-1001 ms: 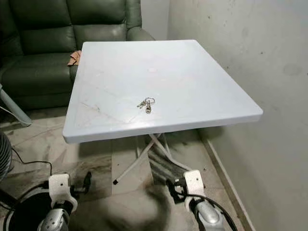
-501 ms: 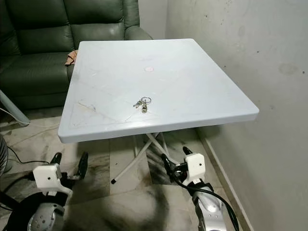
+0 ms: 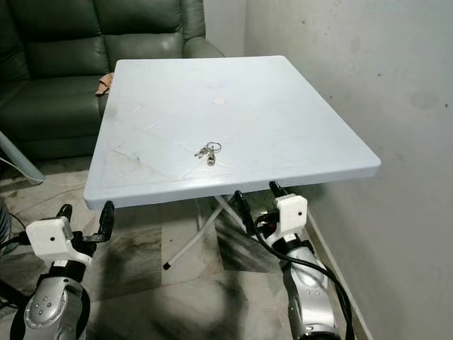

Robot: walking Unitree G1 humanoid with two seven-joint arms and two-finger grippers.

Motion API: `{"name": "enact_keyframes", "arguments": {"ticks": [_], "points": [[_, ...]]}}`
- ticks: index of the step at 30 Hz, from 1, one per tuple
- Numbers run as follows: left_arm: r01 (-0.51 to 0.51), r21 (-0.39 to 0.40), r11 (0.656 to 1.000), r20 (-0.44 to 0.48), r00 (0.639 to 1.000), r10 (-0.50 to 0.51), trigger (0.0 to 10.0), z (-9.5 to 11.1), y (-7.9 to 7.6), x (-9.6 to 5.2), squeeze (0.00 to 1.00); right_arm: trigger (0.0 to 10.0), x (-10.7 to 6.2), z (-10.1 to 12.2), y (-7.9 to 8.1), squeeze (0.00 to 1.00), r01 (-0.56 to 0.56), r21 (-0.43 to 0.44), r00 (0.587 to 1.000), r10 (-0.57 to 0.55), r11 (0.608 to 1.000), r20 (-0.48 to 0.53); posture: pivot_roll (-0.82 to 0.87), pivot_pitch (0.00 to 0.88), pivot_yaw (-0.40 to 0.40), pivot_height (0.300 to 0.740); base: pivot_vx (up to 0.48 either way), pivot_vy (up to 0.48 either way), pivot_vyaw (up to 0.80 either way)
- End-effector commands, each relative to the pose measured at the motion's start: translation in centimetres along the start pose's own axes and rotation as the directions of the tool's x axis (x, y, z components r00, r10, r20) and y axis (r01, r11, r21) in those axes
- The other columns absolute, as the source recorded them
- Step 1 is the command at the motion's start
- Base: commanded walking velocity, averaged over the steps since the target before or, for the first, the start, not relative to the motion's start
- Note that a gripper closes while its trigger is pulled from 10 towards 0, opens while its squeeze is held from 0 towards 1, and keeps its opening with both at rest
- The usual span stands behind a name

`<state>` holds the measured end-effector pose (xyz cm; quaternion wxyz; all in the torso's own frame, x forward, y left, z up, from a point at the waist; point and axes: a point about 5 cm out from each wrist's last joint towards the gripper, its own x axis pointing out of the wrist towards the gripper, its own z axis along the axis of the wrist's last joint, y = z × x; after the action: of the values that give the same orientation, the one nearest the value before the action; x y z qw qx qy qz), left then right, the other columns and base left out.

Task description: Hang keys on a hook

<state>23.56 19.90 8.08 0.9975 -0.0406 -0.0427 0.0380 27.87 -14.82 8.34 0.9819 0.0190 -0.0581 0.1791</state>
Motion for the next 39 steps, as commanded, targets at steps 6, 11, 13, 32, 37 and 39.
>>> {"name": "enact_keyframes", "arguments": {"ticks": [6,11,13,32,37,39], "points": [[0.003,0.020,1.000,-0.006,1.000,-0.003,10.0,0.7,-0.1,0.5,0.00,10.0,0.2,0.5,0.1,0.00,-0.011,-0.032,1.000,0.010,0.999,-0.021,-0.05,0.000,-0.019,0.740,0.000,0.000,0.80],[0.005,0.031,1.000,-0.006,1.000,-0.005,10.0,0.9,-0.3,0.8,0.00,10.0,0.4,0.7,0.2,0.00,-0.013,-0.036,1.000,0.012,0.999,-0.024,-0.05,0.000,-0.021,0.740,0.000,0.000,0.80],[0.007,0.030,1.000,-0.008,1.000,-0.007,10.0,0.9,-0.3,0.8,0.00,10.0,0.4,0.7,0.2,0.00,-0.014,-0.034,1.000,0.013,0.999,-0.024,-0.05,0.000,-0.021,0.740,0.000,0.000,0.80],[0.012,0.014,1.000,-0.039,0.999,-0.011,10.0,0.8,-0.6,1.2,0.00,10.0,0.8,1.1,0.4,0.00,-0.023,0.007,1.000,0.023,1.000,-0.015,-0.05,0.000,-0.026,0.740,0.000,0.000,0.38],[0.022,0.009,1.000,-0.040,0.999,-0.021,10.0,0.8,-0.8,1.2,0.00,10.0,0.9,1.2,0.5,0.00,-0.030,0.012,0.999,0.030,0.999,-0.012,-0.05,0.000,-0.027,0.740,0.000,0.000,0.00],[0.023,0.008,1.000,-0.040,0.999,-0.022,10.0,0.8,-0.8,1.2,0.00,10.0,0.9,1.2,0.5,0.00,-0.031,0.013,0.999,0.031,0.999,-0.013,-0.05,0.000,-0.027,0.740,0.000,0.000,0.00]]}}
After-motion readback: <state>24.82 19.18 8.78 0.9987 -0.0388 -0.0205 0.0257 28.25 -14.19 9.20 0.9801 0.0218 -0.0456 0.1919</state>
